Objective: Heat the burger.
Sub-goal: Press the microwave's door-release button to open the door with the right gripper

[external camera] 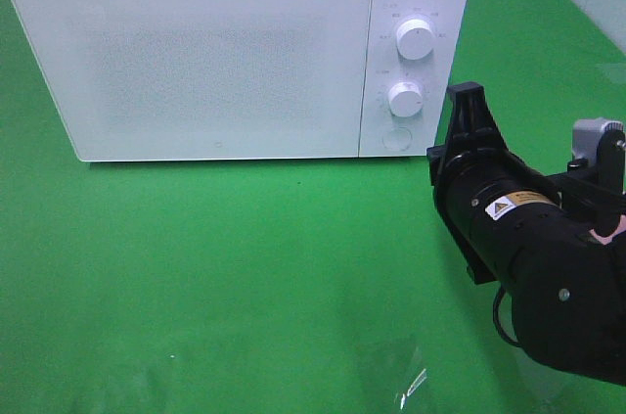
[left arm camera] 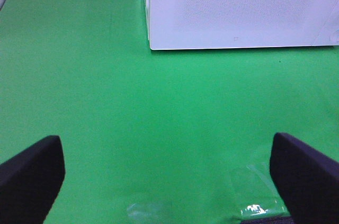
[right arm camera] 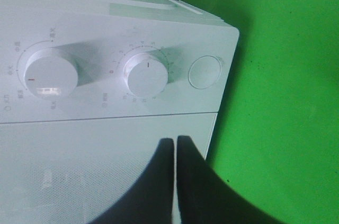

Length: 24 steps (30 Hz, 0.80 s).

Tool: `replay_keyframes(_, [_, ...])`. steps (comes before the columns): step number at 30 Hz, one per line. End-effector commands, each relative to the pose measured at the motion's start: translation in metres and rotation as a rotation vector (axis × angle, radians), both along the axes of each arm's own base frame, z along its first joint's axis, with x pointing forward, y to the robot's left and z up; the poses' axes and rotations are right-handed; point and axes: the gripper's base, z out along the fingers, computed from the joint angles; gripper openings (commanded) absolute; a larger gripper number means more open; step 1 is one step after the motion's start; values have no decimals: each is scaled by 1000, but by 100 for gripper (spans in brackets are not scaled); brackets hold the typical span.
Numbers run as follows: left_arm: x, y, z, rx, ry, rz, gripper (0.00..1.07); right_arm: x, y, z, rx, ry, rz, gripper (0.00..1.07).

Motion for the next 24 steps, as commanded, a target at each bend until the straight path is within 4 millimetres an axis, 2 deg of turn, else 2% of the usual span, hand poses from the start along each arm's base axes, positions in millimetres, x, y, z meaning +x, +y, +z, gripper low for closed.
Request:
replay_keyframes(1, [-2, 0, 1, -6, -25, -5, 98, 5, -2, -1, 10, 14, -6, 0])
replay_keyframes(12, [-2, 0, 1, -6, -25, -5, 98, 20, -12, -8, 89, 44, 7, 0])
replay_keyframes(18, [-2, 0, 1, -6, -25, -5, 98, 35, -2, -24, 164, 68, 47, 0])
replay_keyframes(24, [-2, 0, 1, -6, -25, -5, 98, 42, 4, -38, 148, 94, 51, 0])
